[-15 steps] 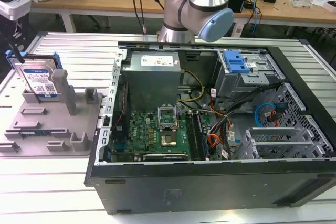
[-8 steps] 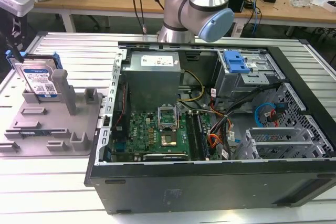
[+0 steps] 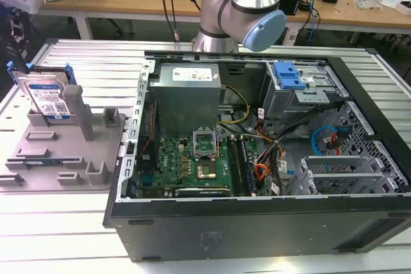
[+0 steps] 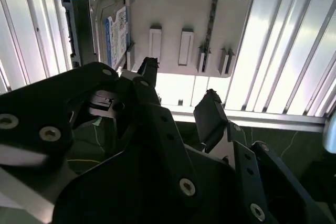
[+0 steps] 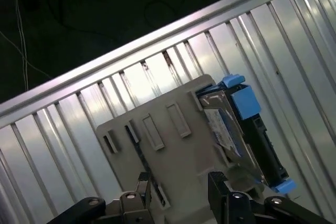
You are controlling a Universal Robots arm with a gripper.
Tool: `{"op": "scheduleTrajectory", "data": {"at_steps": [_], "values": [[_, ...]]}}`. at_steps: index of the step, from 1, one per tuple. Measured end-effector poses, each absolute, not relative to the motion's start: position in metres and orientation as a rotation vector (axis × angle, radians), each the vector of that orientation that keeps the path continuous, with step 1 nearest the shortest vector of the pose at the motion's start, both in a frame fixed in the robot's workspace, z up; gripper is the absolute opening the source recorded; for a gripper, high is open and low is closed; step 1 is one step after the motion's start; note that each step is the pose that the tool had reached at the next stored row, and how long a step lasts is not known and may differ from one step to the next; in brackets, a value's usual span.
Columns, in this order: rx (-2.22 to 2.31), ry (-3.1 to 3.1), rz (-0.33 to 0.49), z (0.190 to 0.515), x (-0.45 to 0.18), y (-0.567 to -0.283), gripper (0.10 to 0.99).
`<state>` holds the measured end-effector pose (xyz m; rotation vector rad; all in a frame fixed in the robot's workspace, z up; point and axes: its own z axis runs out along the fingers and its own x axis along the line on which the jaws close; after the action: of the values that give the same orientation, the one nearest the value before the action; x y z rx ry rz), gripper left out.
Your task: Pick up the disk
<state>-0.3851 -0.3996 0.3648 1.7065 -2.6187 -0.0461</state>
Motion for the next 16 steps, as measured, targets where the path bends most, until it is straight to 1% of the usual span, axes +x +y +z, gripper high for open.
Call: {"op": "scheduleTrajectory", "data": {"at_steps": [11,16], "values": [[1.995,-2.409,-0.036,0.3647,-0.3851,-0.3996,0.557],[2.146,-2.267,-0.019,0.3641,-0.3851,-0.3996,0.557]]}}
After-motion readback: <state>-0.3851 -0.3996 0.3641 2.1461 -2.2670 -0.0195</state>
